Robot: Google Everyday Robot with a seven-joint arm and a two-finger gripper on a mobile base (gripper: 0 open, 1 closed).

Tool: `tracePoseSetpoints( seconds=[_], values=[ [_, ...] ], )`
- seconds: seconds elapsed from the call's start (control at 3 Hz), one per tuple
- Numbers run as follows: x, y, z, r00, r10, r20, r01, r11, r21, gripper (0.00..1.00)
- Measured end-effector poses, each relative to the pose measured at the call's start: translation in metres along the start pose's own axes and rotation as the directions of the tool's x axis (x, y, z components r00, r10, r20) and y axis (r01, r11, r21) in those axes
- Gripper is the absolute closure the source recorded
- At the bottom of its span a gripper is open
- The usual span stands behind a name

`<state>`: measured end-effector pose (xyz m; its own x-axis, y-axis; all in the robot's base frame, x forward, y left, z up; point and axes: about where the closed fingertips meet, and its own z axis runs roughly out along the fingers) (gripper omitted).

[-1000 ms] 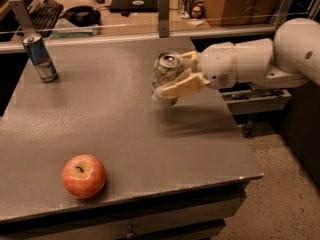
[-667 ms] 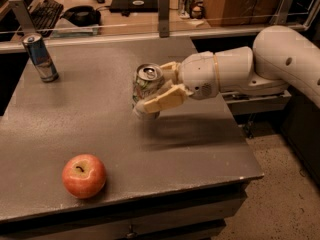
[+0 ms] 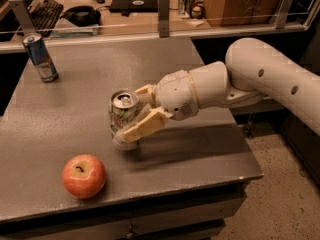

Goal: Move 7up can near apple

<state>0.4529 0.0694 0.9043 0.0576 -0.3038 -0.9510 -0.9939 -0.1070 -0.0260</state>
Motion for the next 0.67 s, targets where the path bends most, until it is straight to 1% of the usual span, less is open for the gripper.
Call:
tracePoseSetpoints(
  seconds=[0.33, 0.67],
  values=[
    [0.003, 0.009, 0.014, 1.000, -0.013, -0.025, 0.012, 0.9992, -0.037, 0.83],
    [0.006, 0.014, 0.024, 0.999, -0.024, -0.036, 0.022, 0.9983, -0.053, 0.59]
  ],
)
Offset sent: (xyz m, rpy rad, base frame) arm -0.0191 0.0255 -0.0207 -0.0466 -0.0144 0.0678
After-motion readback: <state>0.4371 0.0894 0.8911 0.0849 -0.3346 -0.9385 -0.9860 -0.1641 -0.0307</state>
